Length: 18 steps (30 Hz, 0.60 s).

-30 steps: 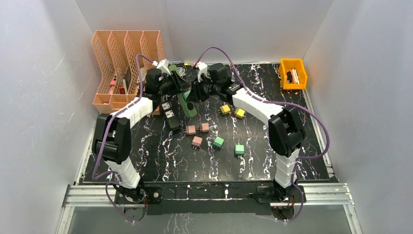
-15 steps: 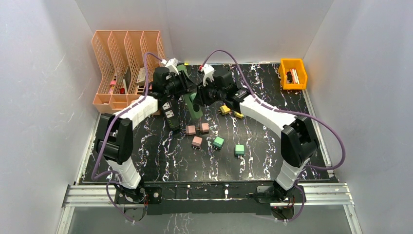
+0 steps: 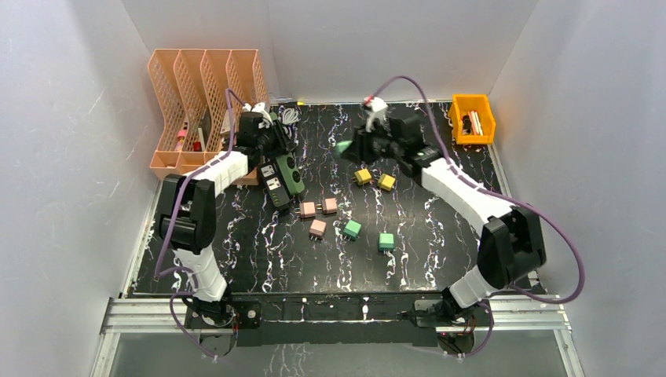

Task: Pull the plug off the socket

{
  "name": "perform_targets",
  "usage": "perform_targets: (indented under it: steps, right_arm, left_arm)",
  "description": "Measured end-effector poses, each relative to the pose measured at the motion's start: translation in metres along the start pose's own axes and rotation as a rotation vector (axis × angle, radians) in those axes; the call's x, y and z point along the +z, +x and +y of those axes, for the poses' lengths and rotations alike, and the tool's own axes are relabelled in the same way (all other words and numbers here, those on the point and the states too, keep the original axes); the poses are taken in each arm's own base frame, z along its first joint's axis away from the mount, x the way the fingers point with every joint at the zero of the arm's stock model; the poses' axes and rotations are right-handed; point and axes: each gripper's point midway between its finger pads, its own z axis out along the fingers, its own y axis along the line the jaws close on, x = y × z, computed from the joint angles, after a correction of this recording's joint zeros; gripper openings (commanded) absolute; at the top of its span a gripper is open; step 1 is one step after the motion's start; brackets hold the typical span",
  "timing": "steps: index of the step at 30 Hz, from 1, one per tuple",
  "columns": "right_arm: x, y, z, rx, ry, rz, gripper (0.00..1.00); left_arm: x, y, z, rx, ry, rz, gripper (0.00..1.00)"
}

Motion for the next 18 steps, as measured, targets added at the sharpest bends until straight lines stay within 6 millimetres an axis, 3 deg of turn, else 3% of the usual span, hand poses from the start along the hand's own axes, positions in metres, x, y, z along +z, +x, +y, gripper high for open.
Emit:
perform_targets:
  steps: [2,5,12,16,18]
  right_arm:
    - [-0.018,0.022,-0.029,0.082,0.045,0.037,0.00]
    - [-0.027,0.053,-0.055,0.154,0.099,0.096,0.00]
    - [-0.044,0.168,-0.035,0.324,0.053,0.371,0.00]
    - [-0.056,0.197,-0.028,0.387,0.049,0.440,0.00]
    - [-0.058,0.202,-0.026,0.401,0.051,0.453,0.10]
  left_arm:
    - [0.004,-0.001,-0.004,0.004,0.016,0.006,0.00]
    - [0.016,-0.005,-0.010,0.006,0.041,0.022,0.00]
    - [0.044,0.007,-0.010,-0.013,0.081,0.104,0.00]
    - [0.056,0.016,-0.009,-0.036,0.096,0.156,0.00]
    - [0.060,0.019,-0.011,-0.043,0.111,0.190,0.00]
